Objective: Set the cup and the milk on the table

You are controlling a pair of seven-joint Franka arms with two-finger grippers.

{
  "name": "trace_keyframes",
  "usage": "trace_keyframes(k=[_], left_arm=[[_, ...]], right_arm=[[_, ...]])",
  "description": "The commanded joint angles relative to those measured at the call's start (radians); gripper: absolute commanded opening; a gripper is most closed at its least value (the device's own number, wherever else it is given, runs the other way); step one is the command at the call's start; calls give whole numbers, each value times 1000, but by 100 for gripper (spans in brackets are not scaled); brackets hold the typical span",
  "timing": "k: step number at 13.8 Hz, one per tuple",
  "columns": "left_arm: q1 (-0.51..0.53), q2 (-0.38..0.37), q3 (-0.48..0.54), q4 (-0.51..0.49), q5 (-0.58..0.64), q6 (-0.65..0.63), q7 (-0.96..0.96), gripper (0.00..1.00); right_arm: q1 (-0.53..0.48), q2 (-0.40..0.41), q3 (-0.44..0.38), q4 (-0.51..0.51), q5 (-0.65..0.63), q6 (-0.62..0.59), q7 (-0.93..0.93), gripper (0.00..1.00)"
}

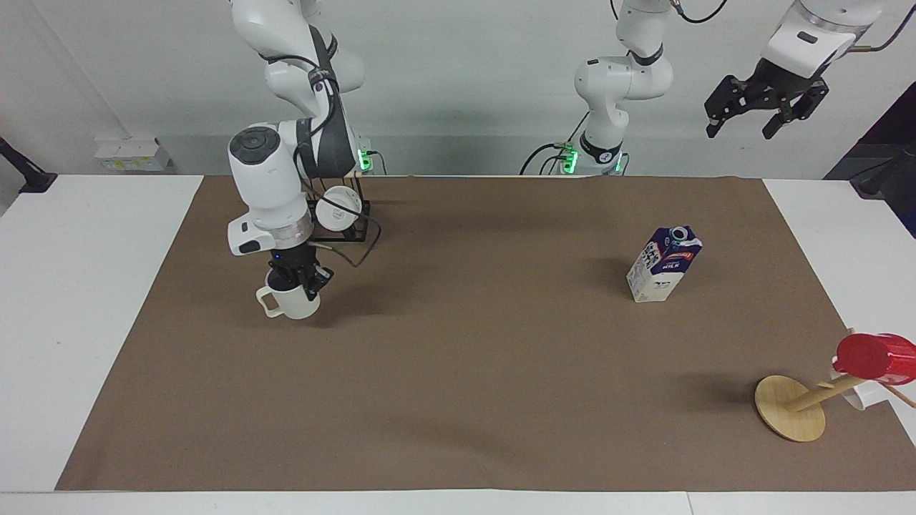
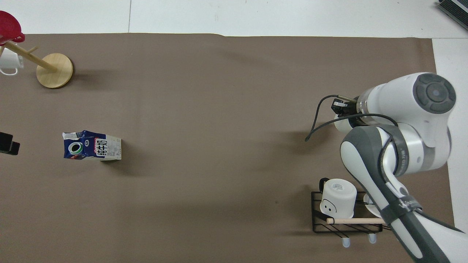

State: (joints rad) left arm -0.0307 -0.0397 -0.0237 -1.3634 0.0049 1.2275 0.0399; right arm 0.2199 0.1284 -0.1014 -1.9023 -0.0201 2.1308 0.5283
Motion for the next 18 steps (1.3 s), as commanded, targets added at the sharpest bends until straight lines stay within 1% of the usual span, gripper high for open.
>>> trace_keyframes(k=[1,3,4,6,8,10,12,15,16,18], left_arm=[[20,-11,-10,-2,-13,-11,-2,100],[20,-11,-10,-2,-13,-11,-2,100],[20,-11,-10,-2,-13,-11,-2,100],[20,-11,-10,-2,-13,-11,-2,100],[20,-11,-10,-2,-13,-11,-2,100],[20,-11,-10,-2,-13,-10,-2,100],[20,-11,-10,-2,-13,-11,-2,100],[20,-11,-10,-2,-13,-11,-2,100],[20,-11,-10,-2,-13,-11,-2,100],[20,-11,-10,-2,-13,-11,-2,100]], right_arm=[[33,0,3,107,-12,-126,57,0],[88,7,2,112,-11,-118,120,0],[99,7,2,112,-12,-118,137,0],[171,23,2,114,-14,-114,235,0],[243,69,2,143,-30,-109,341,0],[291,108,2,179,-40,-111,422,0],[331,132,2,186,-40,-97,476,0],[397,186,2,189,-66,-42,562,0],[418,218,2,213,-81,-37,608,0],[461,291,2,294,-96,-38,683,0]])
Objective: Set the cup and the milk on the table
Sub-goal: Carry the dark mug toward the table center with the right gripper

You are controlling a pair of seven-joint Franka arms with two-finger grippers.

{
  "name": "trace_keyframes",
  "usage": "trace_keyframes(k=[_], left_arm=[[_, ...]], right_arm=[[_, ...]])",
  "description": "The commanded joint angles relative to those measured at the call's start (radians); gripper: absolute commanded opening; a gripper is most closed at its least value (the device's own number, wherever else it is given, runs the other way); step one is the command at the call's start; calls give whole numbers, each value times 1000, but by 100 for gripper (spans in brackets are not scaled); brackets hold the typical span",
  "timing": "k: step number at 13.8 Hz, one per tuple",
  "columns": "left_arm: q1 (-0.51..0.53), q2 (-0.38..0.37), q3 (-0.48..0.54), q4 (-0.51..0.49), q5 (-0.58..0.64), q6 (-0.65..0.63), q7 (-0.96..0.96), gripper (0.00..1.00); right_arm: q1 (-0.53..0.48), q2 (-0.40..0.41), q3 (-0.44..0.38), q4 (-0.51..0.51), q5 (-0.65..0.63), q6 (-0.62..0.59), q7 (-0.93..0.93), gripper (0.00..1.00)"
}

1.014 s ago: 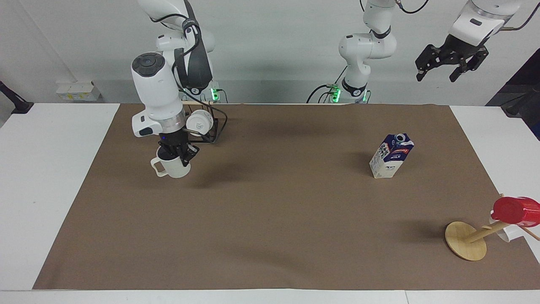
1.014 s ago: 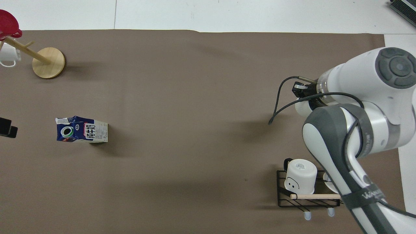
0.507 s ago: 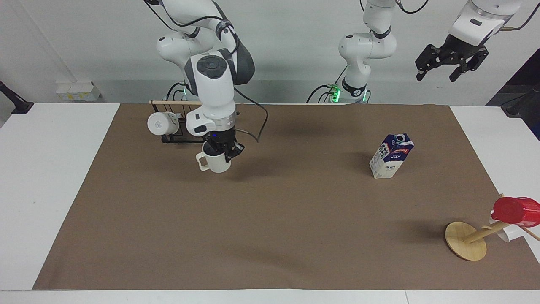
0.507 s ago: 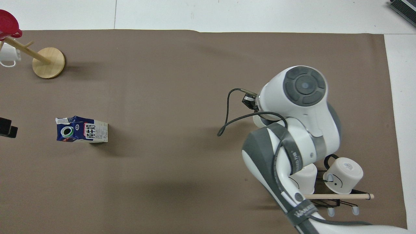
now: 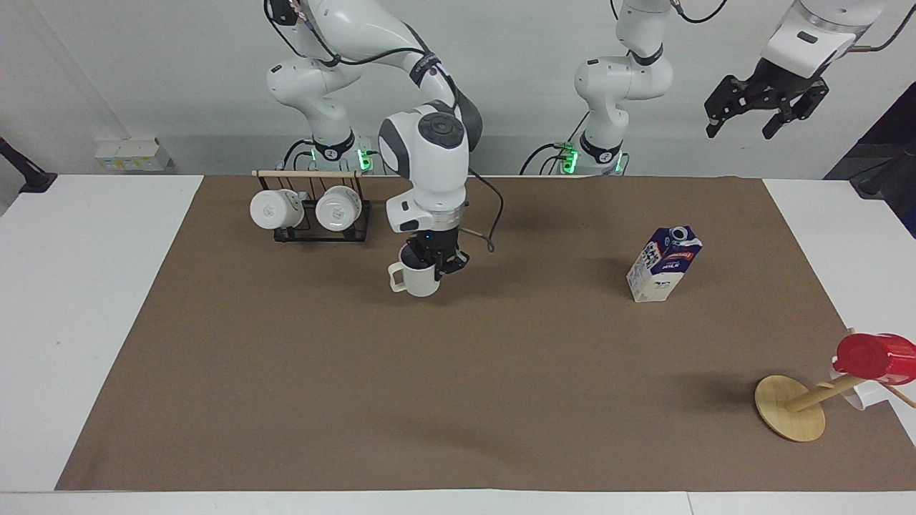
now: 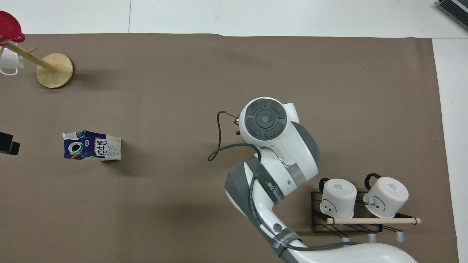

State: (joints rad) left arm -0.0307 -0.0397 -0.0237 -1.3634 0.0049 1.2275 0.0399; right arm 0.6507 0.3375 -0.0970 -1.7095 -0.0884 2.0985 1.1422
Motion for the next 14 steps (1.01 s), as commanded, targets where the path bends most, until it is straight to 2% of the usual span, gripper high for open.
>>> trace_keyframes(k=[1,5,9,14], left_arm=[[20,-11,-10,-2,-13,-11,-2,100],[20,-11,-10,-2,-13,-11,-2,100],[21,-11,-10,-2,-13,-14,-2,100],[20,-12,-8,-2,-11,-17,0,100]], right_arm=[[43,104,-3,120,-27,-5,92,0],[53,117,-1,114,-28,73,131,0],[82,143,-3,94,-43,90,133,0],[84,133,3,47,-37,117,94,0]])
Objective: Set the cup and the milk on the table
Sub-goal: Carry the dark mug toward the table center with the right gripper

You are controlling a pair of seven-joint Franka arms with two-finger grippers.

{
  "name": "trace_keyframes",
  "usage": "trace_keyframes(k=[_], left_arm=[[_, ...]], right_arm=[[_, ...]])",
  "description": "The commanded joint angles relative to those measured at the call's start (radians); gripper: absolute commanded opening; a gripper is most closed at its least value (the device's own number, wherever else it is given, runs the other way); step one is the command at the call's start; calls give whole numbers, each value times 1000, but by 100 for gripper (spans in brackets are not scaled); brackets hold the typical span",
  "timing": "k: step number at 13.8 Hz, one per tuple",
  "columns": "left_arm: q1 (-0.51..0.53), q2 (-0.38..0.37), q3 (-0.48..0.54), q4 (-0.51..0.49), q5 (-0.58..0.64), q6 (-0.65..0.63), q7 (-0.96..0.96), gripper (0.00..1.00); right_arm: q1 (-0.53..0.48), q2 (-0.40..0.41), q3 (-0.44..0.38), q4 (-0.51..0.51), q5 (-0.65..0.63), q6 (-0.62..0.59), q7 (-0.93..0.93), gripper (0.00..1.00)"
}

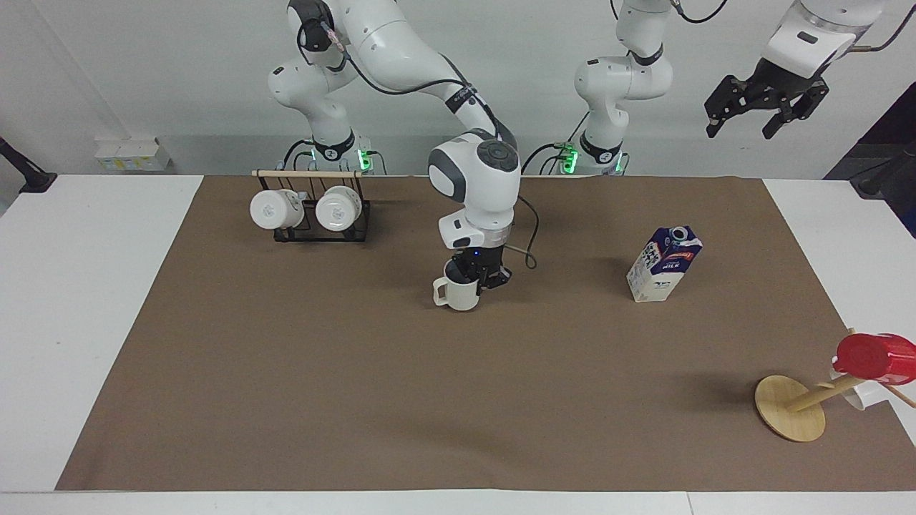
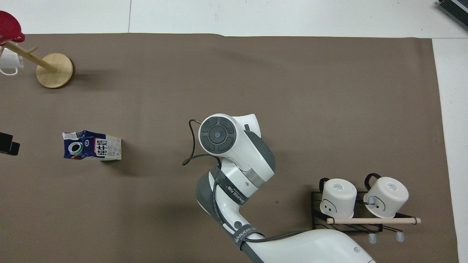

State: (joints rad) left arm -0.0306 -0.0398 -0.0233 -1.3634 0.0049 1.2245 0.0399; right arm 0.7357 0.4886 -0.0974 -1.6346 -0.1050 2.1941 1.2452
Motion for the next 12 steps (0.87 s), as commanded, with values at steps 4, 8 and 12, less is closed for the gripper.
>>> trace_keyframes(k=[4,8,12], left_arm=[[11,-31,-9,-35,-13,3,3,100],[6,-188,-12,-344,-11,223,-5,100],[5,-224,-12,-616,-11,468,-6,100]], right_arm=[[-2,-24,5,-56,-9,29,-61,0],[-2,-27,7,-60,-4,46,-75,0],[-8,-24,5,-59,4,55,-79,69]])
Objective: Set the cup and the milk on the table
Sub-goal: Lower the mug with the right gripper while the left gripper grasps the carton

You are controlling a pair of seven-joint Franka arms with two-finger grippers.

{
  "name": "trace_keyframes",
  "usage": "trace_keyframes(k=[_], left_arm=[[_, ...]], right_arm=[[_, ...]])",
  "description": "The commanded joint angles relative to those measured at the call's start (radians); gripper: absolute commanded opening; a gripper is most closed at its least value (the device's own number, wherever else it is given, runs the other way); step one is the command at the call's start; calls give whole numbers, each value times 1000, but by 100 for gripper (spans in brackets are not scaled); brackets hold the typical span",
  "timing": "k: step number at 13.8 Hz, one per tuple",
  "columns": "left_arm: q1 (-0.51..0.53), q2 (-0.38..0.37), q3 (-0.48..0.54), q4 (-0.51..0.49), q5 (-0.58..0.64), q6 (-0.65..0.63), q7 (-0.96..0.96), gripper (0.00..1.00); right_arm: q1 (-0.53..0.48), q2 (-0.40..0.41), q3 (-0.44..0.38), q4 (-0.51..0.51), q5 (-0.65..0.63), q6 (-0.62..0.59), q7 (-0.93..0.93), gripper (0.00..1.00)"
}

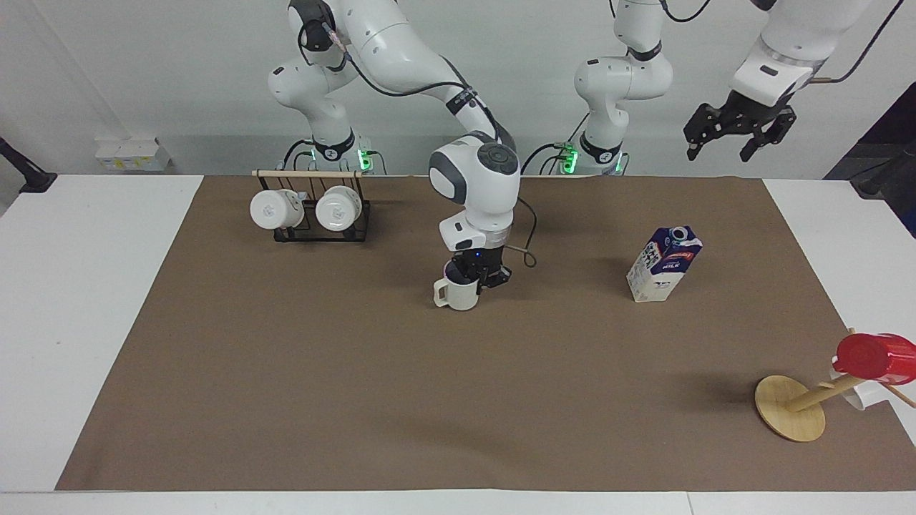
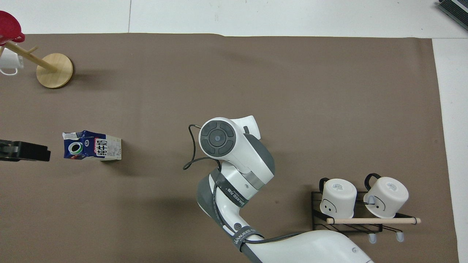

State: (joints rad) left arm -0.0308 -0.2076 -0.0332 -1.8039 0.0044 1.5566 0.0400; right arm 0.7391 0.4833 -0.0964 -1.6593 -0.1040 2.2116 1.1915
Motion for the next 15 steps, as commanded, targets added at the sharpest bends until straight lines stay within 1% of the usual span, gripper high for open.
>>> trace_keyframes(k=[1,2,3,7,9,11,12,13,14,15], left_arm=[[5,-58,-2,-239,-9,208,-6,100],[2,-58,-4,-291,-9,274,-6,100],[2,-58,-8,-319,-9,313,-5,100],[-6,-38,-11,-393,-6,469,-3,100],[-5,-21,-11,-446,-6,558,-3,100],[-5,-9,-11,-475,-6,609,-3,100],[-5,3,-11,-477,-6,614,-3,100],[-5,7,-11,-476,-4,617,-3,95],[-5,10,-11,-473,-4,617,0,78],[-5,13,-11,-466,-4,615,1,67]], right_arm=[[-10,-19,4,-30,3,37,-29,99],[-10,-20,4,-25,3,37,-32,100],[-10,-29,4,-22,3,34,-33,100],[-20,-74,-2,-22,1,20,-56,100],[-38,-103,-5,-22,1,16,-79,100],[-62,-146,-3,-22,3,-24,-125,100],[-79,-172,-3,-23,4,-50,-162,100],[-98,-199,-3,-23,4,-84,-199,100],[-113,-222,-2,-23,6,-114,-234,100],[-130,-247,-2,-23,6,-137,-265,100]])
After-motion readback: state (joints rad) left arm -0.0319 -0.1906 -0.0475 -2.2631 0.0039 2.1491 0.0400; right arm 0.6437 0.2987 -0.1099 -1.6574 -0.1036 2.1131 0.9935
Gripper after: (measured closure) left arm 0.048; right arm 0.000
